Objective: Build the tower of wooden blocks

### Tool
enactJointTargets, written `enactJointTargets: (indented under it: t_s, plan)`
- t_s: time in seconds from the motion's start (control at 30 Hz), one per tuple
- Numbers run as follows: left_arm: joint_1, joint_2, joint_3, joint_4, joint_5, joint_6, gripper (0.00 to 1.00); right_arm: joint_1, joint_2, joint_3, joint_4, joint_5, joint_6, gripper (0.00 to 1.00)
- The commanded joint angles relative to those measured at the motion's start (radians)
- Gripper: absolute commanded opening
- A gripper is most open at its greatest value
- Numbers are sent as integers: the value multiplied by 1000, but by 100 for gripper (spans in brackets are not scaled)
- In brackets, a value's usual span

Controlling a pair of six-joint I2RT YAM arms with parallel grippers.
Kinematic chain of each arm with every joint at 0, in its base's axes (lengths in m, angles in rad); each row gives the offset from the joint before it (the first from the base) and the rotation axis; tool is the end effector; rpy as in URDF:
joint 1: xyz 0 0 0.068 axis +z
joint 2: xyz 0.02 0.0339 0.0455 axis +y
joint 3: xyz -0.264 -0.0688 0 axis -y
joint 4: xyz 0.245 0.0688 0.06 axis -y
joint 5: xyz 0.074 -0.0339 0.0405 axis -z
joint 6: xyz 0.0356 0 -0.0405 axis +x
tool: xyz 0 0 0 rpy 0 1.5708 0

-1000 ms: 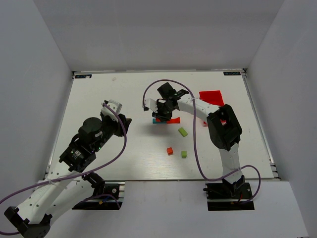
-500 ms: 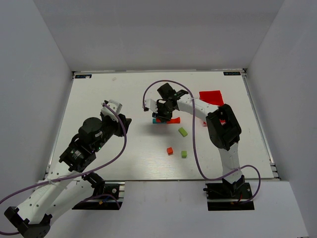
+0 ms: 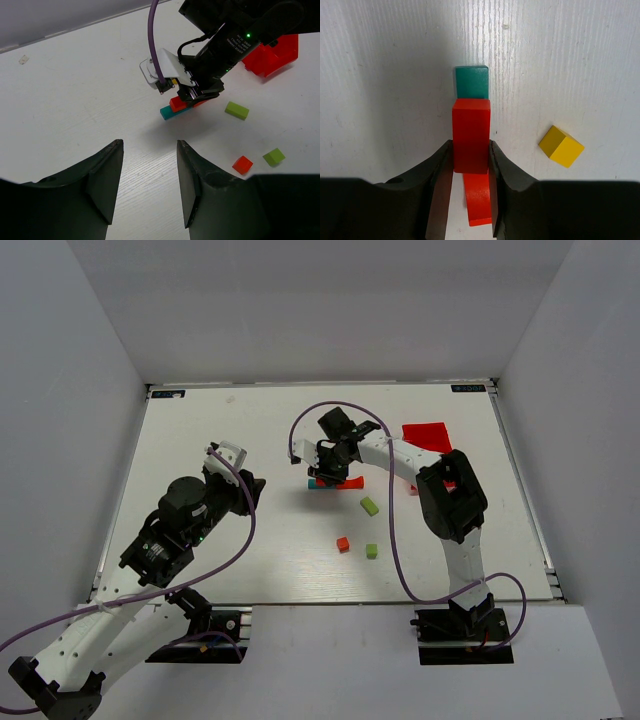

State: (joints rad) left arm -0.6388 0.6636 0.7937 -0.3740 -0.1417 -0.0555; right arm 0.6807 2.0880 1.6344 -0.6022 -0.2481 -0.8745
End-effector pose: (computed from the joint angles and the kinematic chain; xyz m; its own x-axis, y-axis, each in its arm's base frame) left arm 0.1260 -0.0873 0.3410 -0.2202 0.0951 -0.9708 0.4687 0.8831 -0.0198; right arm 0.3446 0.2903 0.1951 0.1064 -0.8709 -0.4799 -0.9705 0.0141 -0.2408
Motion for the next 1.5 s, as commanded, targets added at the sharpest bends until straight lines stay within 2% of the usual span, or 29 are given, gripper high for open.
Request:
enactJointTargets:
  t_s: [0.0, 1.47]
  plan:
    - [4, -10, 1, 0, 2, 2, 57, -4, 10, 39, 1, 3, 0, 17]
    - [13, -1, 1, 0, 2, 2, 57, -12, 21, 39, 5, 3, -14, 21]
